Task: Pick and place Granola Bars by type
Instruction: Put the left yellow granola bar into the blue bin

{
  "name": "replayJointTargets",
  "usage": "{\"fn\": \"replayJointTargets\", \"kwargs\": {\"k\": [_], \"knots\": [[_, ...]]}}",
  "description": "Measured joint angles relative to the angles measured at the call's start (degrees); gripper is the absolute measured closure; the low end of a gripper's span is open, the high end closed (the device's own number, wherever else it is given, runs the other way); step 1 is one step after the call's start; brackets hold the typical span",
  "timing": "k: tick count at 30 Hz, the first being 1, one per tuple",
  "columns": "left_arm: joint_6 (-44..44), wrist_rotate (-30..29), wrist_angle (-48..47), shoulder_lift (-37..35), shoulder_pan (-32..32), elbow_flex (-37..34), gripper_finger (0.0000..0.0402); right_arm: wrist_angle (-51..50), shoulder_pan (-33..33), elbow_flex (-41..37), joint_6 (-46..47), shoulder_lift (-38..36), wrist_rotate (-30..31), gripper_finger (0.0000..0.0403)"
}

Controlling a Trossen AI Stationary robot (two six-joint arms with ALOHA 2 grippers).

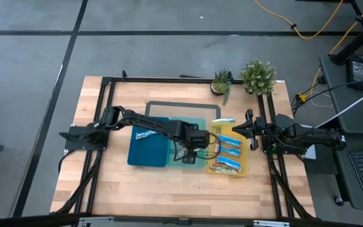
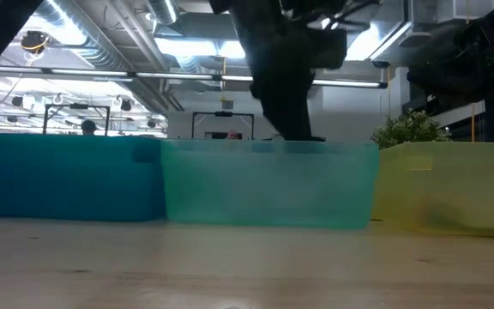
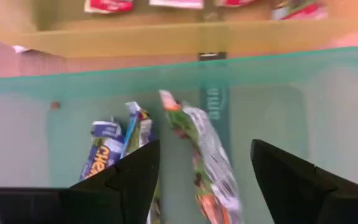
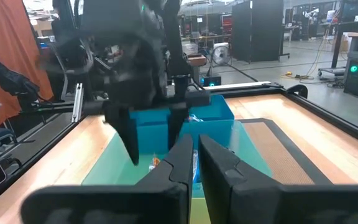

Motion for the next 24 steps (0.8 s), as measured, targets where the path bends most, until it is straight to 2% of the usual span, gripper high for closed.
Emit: {"fn": "replayJointTargets", "kwargs": {"k": [4, 15, 20, 24], "knots": [[-0.96, -3.38, 0.87, 0.42, -0.59, -1.94, 0.0161, 0.03, -0.02, 0.00, 0.00, 0.00, 0.00, 0.0374], [-3.06, -1.29, 4.63, 1.70, -0.26, -6.23, 0.0168, 0.00, -0.02, 0.00, 0.02, -0.02, 0.00, 0.0374], [-2.53, 0.55, 4.68, 3.78, -0.26, -6.21, 0.0196, -0.02, -0.01, 0.00, 0.00, 0.00, -0.01, 0.0374], [-1.96, 1.04, 4.28, 4.14, -0.26, -6.16, 0.0236, 0.00, -0.01, 0.00, 0.01, -0.01, -0.01, 0.0374]]}}
